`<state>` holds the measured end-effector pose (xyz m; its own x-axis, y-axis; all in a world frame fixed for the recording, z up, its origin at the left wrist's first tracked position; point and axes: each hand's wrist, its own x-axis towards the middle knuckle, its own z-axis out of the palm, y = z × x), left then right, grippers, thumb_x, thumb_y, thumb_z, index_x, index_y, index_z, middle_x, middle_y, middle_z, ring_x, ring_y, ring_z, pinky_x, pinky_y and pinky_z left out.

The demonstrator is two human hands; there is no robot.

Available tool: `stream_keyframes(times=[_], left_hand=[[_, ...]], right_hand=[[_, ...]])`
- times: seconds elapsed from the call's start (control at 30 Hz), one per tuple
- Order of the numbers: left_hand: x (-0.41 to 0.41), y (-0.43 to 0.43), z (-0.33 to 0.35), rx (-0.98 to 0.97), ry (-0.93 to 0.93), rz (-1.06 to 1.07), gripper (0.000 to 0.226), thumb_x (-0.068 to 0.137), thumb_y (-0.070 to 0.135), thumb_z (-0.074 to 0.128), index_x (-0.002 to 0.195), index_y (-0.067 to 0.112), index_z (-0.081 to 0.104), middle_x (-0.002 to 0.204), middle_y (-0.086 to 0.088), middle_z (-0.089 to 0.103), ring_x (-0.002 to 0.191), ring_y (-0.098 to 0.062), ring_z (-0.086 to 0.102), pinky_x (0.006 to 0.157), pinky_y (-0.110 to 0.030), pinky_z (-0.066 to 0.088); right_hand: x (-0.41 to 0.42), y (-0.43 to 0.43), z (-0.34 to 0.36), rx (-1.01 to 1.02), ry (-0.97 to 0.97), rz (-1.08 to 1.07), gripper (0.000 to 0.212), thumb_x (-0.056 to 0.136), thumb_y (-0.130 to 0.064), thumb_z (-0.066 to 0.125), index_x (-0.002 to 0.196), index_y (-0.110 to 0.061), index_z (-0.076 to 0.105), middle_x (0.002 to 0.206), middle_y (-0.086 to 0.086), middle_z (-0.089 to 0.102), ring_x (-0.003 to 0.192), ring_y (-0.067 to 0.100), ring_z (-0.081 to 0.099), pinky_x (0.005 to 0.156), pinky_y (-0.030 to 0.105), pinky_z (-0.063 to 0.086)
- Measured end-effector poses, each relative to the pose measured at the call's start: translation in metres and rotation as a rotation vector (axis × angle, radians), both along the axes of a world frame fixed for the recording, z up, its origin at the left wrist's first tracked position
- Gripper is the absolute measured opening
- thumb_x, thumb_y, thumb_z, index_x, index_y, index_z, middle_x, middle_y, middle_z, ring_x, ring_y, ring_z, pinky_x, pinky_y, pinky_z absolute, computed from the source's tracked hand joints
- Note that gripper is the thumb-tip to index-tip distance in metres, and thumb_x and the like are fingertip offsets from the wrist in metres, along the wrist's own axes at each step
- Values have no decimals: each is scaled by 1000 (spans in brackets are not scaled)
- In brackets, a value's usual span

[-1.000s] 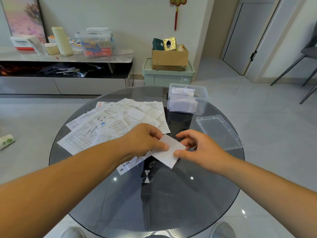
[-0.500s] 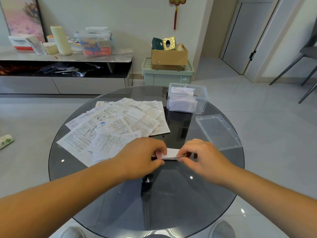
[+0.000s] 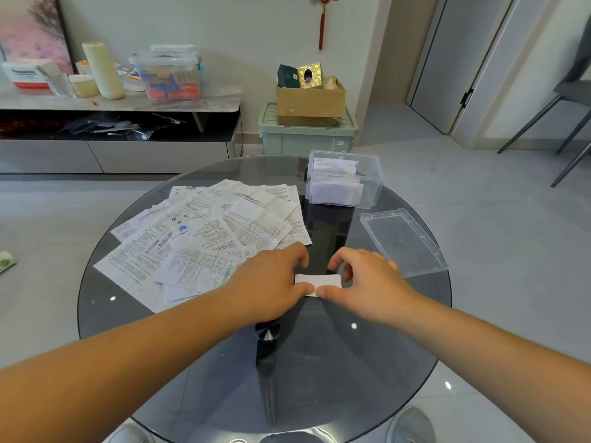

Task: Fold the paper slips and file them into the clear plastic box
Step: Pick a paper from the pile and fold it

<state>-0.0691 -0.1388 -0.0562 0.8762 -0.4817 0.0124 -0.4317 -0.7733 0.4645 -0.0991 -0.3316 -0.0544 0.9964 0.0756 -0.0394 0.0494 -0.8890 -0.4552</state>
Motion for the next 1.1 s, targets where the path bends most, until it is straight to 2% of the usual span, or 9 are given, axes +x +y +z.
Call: stream_keyframes(times=[0.1, 0.3, 0.43, 0.57, 0.73, 0.9, 1.0, 1.1], left_hand=[[-1, 1, -5, 37, -66, -50, 12, 94, 44, 60, 98, 33, 56, 77, 15, 48, 79, -11, 51, 66, -29, 40], [-4, 5, -9, 53, -86, -71, 12, 95, 48, 55, 92, 37, 54, 86, 12, 51, 86, -11, 48, 76, -31, 44], [-5, 6, -8, 56, -78, -79, 12, 96, 48, 57, 96, 35, 57, 87, 14, 49, 87, -9, 47, 77, -29, 41], [-3, 10, -2, 37, 13, -90, 9, 95, 41, 62, 100, 35, 60, 88, 14, 51, 87, -8, 48, 76, -27, 39], [-1, 12, 9, -34, 162, -93, 11, 94, 24, 68, 104, 29, 66, 87, 9, 58, 78, -8, 53, 70, -18, 41], [0, 11, 11, -62, 230, -64, 14, 94, 19, 68, 103, 29, 69, 80, 10, 57, 71, -6, 51, 60, -8, 36], [-1, 11, 12, -51, 213, -67, 14, 95, 20, 67, 105, 29, 69, 82, 10, 58, 72, -6, 52, 61, -10, 35], [-5, 11, 13, 12, 131, -90, 17, 95, 26, 64, 112, 29, 68, 96, 7, 58, 83, -7, 53, 69, -17, 39]], right_hand=[[1, -1, 0, 2, 16, -29, 37, 79, -61, 72, 100, -37, 54, 91, -13, 56, 98, 15, 51, 93, 39, 39], [2, 1, 0, -12, 42, -27, 40, 76, -64, 72, 99, -37, 52, 94, -12, 55, 99, 15, 49, 92, 38, 38], [5, -1, 5, 22, 90, -29, 35, 76, -55, 78, 94, -36, 55, 89, -12, 57, 92, 13, 53, 87, 37, 44], [8, -6, 8, 90, 147, -20, 30, 76, -41, 84, 90, -37, 57, 88, -11, 57, 81, 10, 55, 81, 36, 51], [11, -13, 9, 130, 175, 15, 28, 78, -29, 85, 96, -32, 63, 87, -8, 59, 75, 9, 56, 73, 30, 52], [15, -17, 11, 172, 199, 29, 29, 78, -22, 85, 99, -30, 67, 83, -8, 60, 70, 7, 55, 66, 24, 49], [13, -20, 9, 188, 193, 44, 28, 80, -17, 83, 99, -30, 67, 84, -8, 60, 71, 7, 54, 70, 22, 49], [4, -22, 7, 256, 100, 53, 27, 85, -18, 78, 98, -37, 65, 95, -11, 63, 84, 5, 58, 75, 19, 48]])
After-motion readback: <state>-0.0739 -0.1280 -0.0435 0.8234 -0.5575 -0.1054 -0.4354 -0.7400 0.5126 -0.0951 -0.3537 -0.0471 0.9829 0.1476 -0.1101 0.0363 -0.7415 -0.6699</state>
